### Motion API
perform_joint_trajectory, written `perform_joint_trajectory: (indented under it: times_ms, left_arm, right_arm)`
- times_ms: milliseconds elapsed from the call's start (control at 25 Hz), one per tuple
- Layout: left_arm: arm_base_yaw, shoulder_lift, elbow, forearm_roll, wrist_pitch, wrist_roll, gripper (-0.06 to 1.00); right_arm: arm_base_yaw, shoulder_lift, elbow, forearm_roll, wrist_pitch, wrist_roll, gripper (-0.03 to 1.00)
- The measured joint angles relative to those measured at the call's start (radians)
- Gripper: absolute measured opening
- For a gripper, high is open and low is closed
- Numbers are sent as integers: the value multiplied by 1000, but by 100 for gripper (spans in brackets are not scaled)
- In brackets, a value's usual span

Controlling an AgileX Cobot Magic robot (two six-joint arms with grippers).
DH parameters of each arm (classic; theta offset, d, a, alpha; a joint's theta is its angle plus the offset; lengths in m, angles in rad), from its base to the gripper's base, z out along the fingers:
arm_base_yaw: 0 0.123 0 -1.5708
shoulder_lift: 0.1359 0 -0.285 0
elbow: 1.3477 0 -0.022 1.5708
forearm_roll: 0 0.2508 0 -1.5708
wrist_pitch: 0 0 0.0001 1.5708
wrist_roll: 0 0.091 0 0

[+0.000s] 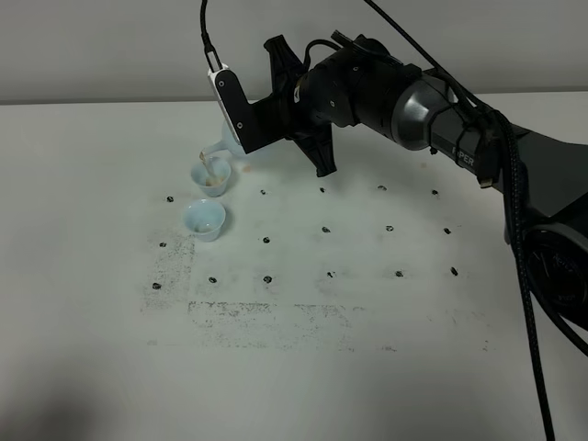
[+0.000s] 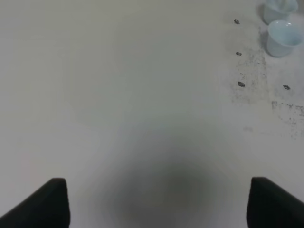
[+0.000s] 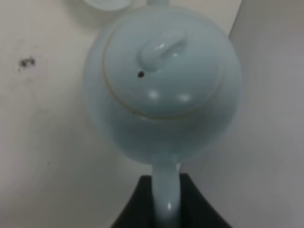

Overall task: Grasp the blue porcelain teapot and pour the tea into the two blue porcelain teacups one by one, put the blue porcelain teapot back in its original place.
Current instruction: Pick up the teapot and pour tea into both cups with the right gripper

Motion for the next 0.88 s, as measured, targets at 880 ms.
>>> perform_joint_trajectory:
  times_ms: [880]
  left_arm:
    - [0, 0, 0, 0, 0, 1, 72]
  right_arm:
    - [0, -23, 0, -65, 12, 20, 5]
